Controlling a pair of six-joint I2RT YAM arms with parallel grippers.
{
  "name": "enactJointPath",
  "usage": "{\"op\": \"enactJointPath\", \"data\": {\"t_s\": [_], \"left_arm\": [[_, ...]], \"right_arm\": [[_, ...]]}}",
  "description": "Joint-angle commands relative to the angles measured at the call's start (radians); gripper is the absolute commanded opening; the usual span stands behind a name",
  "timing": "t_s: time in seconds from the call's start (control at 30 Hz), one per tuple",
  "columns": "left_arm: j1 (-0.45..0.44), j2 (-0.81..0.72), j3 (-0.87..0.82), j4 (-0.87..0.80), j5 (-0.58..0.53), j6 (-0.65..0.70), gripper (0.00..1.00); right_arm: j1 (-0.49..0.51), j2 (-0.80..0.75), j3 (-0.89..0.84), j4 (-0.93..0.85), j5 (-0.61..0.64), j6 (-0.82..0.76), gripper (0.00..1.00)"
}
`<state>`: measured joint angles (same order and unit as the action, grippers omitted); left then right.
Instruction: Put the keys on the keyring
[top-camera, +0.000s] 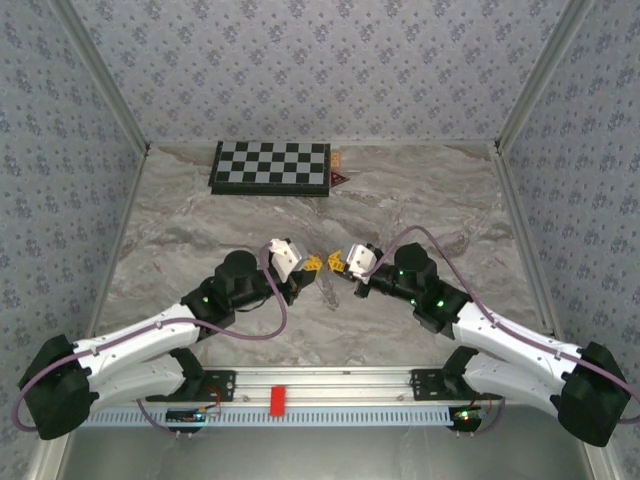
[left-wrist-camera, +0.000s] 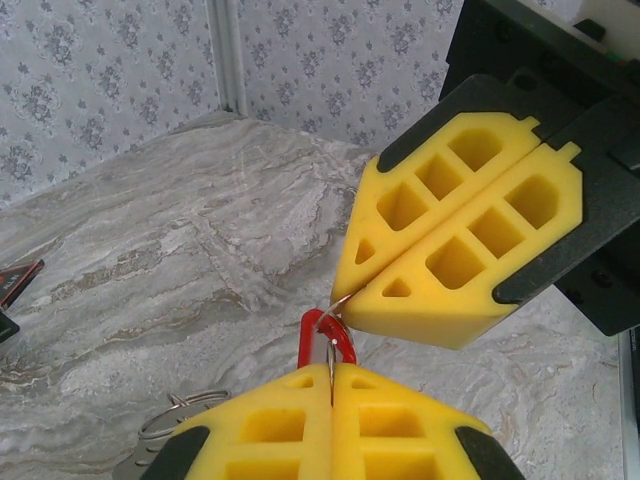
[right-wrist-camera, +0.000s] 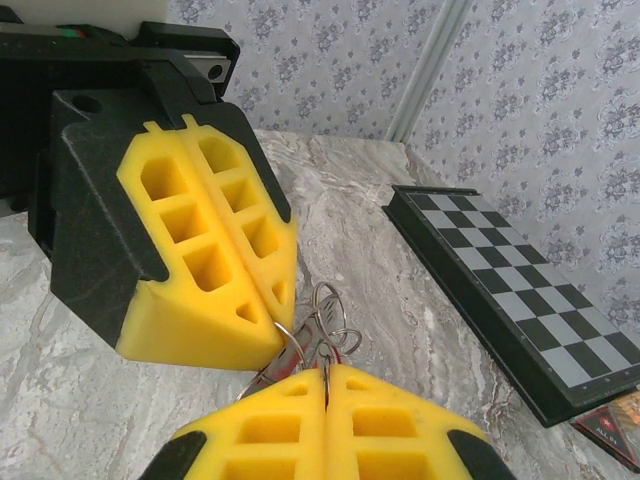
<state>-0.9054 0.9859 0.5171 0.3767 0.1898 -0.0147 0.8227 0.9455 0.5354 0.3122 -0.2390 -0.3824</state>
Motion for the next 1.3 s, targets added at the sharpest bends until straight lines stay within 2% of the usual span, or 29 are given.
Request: {"op": "enactJointPath", "data": {"t_s": [0.0,0.27,0.8,1.07,1.27], "left_arm": [[-0.006,0.005,0.053,0.027,0.015,0.015,0.00],[-0.006,0.000,0.052,0.025,-0.019,0.012,0.00],[-0.006,-0.001,0.051,0.027,-0.010,0.010,0.00],[-0.007,0.004,0.055,0.021,-0.004,0.013,0.00],[-0.006,0.006,0.055,0.021,0.000,0.013,0.00]], "right_arm": [[-0.005,0.001,0.015,0.021,-0.009,0.000,0.00],[0.000,-0.008,0.005,0.001,-0.036,-0.004,0.00],[0.019,0.003,0.011,-0.036,-0.032,-0.022,0.00],[0.019,-0.005,0.002,-0.005,0.050,-0.012,0.00],[0.017,-0.010,-0.009,0.018,0.043,-0.007,0.00]]}}
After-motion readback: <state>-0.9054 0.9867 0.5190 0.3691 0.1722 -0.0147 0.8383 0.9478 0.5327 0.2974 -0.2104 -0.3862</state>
